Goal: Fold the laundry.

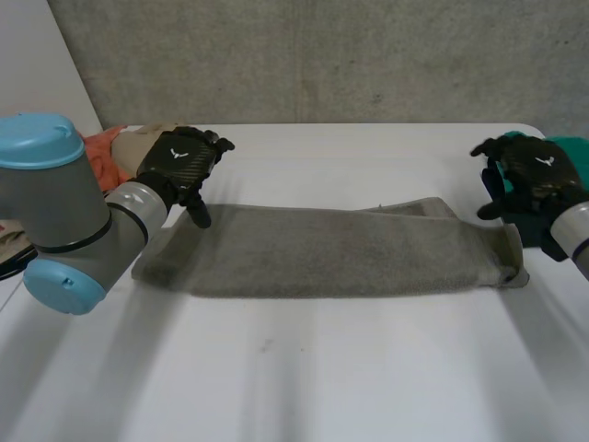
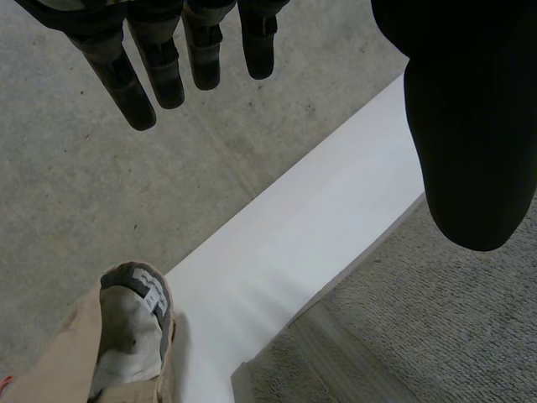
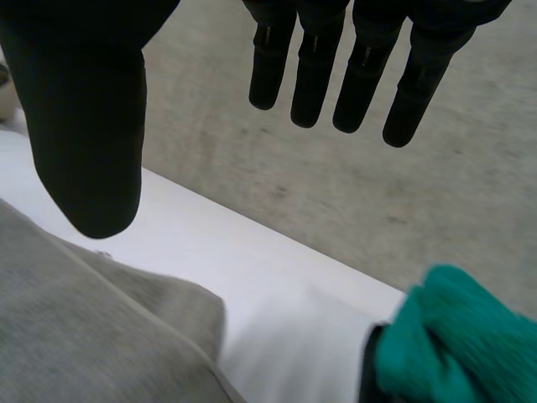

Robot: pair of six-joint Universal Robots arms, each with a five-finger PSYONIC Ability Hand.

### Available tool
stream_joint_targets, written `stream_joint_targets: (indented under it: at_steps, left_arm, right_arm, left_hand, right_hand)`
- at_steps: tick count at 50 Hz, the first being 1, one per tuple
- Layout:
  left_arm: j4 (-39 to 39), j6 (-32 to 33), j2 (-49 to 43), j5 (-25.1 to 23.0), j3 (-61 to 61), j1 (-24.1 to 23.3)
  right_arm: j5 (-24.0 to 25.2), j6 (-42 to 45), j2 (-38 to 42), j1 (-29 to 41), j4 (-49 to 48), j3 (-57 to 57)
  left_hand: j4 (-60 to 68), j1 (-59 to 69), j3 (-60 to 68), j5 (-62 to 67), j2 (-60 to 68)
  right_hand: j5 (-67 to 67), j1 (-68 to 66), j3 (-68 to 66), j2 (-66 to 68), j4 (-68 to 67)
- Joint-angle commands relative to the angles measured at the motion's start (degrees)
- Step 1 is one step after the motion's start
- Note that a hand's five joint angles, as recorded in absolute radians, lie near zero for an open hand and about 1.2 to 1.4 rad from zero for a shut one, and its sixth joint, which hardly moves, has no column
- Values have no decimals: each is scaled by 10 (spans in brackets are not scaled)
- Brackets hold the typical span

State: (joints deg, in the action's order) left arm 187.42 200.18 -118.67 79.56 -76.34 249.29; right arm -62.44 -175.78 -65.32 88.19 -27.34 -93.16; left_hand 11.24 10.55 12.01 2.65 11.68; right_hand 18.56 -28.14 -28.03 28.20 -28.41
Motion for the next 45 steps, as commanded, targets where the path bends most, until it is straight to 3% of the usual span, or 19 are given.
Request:
stream_joint_targets:
  at_steps: [1,12,23,29,30,31,32,38,42,45]
  left_arm:
    - [1,-3,5,-3,3,3]
    - [3,-13,20,-7,1,-2]
    - [3,-9,12,-7,5,-2]
    - [4,-9,10,-9,5,1]
    - [4,-9,10,-10,6,1]
    - [4,-9,11,-11,6,1]
    - [4,-10,11,-11,5,1]
    - [4,-12,13,-12,7,4]
    - [1,-10,11,-13,20,5]
    - [1,-13,8,-14,29,5]
  right_arm:
    - [-6,41,18,47,142,99]
    - [-118,130,242,110,456,448]
    - [-181,140,359,125,489,572]
    - [-183,134,365,125,459,570]
    - [-183,134,365,126,453,569]
    - [-182,130,362,125,444,567]
    - [-183,127,360,125,440,566]
    - [-178,105,296,134,429,533]
    - [-142,94,192,150,364,491]
    - [-129,97,164,156,351,478]
  left_hand:
    - [-12,-6,-20,-26,-17]
    - [-12,-6,-20,-26,-17]
    - [-12,-6,-20,-26,-17]
    - [-12,-6,-20,-26,-17]
    - [-12,-6,-20,-26,-17]
    - [-12,-6,-20,-26,-17]
    - [-12,-6,-20,-26,-17]
    - [-12,-6,-20,-26,-17]
    - [-12,-6,-20,-26,-17]
    - [-12,-6,-20,-26,-17]
  right_hand:
    - [78,-83,-84,82,-80]
    - [148,-152,-153,151,-149]
    - [35,-39,-40,38,-36]
    - [70,-74,-75,73,-71]
    - [138,-143,-144,142,-140]
    - [377,-381,-382,381,-379]
    - [513,-517,-518,517,-515]
    - [514,-519,-520,518,-516]
    - [514,-519,-520,518,-516]
    - [514,-519,-520,518,-516]
